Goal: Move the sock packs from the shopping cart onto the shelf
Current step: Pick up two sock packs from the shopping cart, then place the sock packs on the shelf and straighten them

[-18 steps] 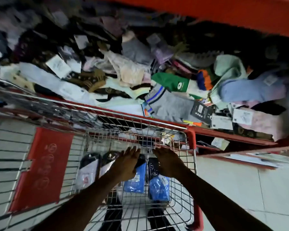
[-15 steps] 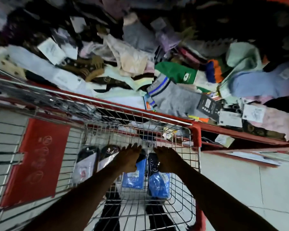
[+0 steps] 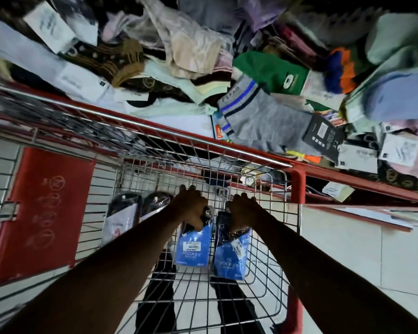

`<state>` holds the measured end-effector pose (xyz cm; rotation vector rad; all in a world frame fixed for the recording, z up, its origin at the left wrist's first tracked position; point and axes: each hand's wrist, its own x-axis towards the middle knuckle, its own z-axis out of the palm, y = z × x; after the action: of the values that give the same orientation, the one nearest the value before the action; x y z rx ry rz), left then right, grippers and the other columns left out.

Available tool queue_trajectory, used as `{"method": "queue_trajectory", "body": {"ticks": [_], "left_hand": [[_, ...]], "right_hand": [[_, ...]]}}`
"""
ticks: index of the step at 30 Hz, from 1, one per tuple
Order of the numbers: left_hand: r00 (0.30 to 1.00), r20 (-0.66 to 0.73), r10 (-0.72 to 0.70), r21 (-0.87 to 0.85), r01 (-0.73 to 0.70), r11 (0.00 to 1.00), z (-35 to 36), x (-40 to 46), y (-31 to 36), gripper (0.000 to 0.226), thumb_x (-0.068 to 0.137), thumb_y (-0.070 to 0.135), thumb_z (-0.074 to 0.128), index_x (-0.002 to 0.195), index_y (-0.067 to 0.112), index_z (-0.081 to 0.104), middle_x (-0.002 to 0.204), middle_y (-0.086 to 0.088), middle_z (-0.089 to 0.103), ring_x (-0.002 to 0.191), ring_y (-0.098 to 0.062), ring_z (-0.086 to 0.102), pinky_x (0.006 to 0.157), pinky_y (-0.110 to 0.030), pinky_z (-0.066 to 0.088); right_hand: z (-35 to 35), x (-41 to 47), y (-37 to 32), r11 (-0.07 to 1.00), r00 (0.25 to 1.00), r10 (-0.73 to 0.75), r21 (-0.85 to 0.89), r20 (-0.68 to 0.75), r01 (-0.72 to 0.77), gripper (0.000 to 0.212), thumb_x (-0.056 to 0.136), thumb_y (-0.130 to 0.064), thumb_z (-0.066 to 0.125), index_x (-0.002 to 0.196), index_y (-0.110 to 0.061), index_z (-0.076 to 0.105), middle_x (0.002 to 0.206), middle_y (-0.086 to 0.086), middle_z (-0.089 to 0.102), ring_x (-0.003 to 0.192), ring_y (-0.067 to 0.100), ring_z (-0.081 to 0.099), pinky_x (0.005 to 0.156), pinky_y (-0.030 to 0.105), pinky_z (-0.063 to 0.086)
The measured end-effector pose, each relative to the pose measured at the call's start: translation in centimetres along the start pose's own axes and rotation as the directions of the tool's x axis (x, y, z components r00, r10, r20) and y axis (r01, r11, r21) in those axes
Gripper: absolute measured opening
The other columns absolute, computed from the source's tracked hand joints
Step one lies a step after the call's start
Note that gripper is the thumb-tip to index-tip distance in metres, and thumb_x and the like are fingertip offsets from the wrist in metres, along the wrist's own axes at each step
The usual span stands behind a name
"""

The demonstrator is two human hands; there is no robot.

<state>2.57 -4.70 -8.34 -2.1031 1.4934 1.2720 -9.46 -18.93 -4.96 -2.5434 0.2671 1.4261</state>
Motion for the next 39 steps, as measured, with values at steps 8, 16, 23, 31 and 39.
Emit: {"method": "queue_trajectory", "body": {"ticks": [8,16,23,31,39], "left_hand": [[0.998,0.029,0.047,-0.175,-0.041,0.984,0.6,-2.2,0.7,0.083,0.061,0.035,0.092,0.129,0.014,0.049,0.123,-0.009,0.064,0.101,-0.021,0.057,0.091,-0.037,0.054],[0.995,-0.020,0.098,-0.302,-0.099,0.948,0.0,-7.1,1.8,0.081,0.069,0.019,0.091,0.129,0.009,0.039,0.118,-0.015,0.064,0.105,-0.028,0.063,0.086,-0.043,0.058],[0.952,-0.304,0.043,-0.174,-0.100,0.980,-5.2,-15.3,2.5,0.068,0.070,0.027,0.083,0.126,0.019,0.045,0.100,-0.002,0.069,0.086,-0.020,0.067,0.069,-0.029,0.057],[0.805,-0.593,0.014,0.011,-0.009,1.000,-18.0,-30.2,4.2,0.066,0.069,0.037,0.079,0.127,0.036,0.047,0.112,-0.001,0.063,0.100,-0.021,0.064,0.078,-0.033,0.056],[0.573,-0.814,0.093,0.202,0.128,0.971,-31.3,-43.1,8.6,0.074,0.061,0.042,0.081,0.128,0.037,0.048,0.097,0.007,0.064,0.085,-0.017,0.063,0.054,-0.024,0.041]], "right_hand": [[0.0,-0.5,-0.1,0.928,0.996,-0.011,0.371,0.088,-0.022,0.087,0.074,-0.027,0.087,0.144,-0.012,0.037,0.133,0.015,0.062,0.116,0.030,0.060,0.083,0.032,0.046],[-0.4,-3.7,-0.4,0.914,1.000,0.016,0.406,0.003,-0.016,0.102,0.064,-0.035,0.094,0.145,-0.006,0.040,0.134,0.015,0.061,0.124,0.032,0.058,0.088,0.031,0.047],[-3.8,-11.5,-1.7,0.945,0.914,0.019,0.307,-0.404,0.116,0.057,0.064,-0.046,0.089,0.112,-0.019,0.072,0.112,0.003,0.074,0.106,0.022,0.070,0.082,0.018,0.043],[-17.3,-27.8,-2.7,0.979,0.646,0.038,0.157,-0.762,0.128,0.049,0.064,-0.056,0.081,0.100,-0.026,0.070,0.101,0.003,0.068,0.096,0.025,0.067,0.080,0.032,0.053],[-27.7,-43.7,-3.4,0.998,0.395,0.035,0.053,-0.918,0.036,0.056,0.052,-0.048,0.089,0.101,-0.026,0.069,0.095,-0.003,0.070,0.085,0.021,0.066,0.074,0.037,0.059]]}}
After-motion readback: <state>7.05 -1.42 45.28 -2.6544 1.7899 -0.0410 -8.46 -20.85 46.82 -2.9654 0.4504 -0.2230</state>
